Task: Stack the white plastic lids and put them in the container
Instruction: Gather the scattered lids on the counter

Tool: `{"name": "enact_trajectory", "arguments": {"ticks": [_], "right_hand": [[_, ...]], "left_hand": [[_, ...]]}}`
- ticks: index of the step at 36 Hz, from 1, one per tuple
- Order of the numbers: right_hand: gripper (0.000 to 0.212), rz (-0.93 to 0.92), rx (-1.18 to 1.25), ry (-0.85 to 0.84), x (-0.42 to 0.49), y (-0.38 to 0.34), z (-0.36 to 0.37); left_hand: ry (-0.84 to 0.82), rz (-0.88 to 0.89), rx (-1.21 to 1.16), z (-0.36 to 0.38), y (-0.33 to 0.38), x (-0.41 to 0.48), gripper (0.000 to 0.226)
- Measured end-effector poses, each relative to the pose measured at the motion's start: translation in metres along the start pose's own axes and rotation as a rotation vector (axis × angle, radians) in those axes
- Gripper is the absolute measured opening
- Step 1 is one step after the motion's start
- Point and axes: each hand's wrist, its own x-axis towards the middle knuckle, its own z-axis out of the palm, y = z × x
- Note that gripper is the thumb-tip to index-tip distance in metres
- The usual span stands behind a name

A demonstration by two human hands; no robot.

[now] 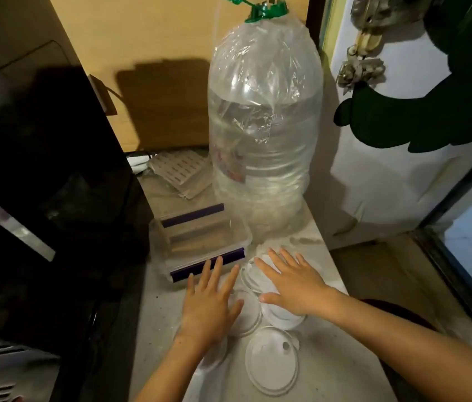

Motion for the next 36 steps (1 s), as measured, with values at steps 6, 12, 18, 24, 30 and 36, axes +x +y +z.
{"name": "enact_trajectory", "arguments": {"ticks": [6,12,18,24,30,36], "right_hand": [[0.078,0.006,-0.009,-0.035,0.006,0.000,0.006],[0.093,0.043,0.242,-0.048,0.022,0.004,-0.009],[0.105,0.060,0.299,-0.066,0.042,0.004,-0.023],[0.100,0.112,0.338,-0.131,0.057,0.003,-0.019],[0.097,0.098,0.342,-0.078,0.055,0.005,-0.019],[0.092,0.082,0.330,-0.026,0.045,0.012,-0.023]], "left_hand": [[-0.019,0.025,0.028,0.012,0.000,0.002,0.062],[-0.029,0.017,-0.064,0.012,-0.004,0.005,0.060],[-0.016,-0.015,-0.168,0.010,-0.006,0.006,0.060],[0.021,-0.025,-0.261,0.009,-0.011,0.006,0.060],[0.018,-0.038,-0.312,0.009,-0.012,0.007,0.060],[0.028,-0.031,-0.410,0.002,-0.008,0.005,0.058]]}}
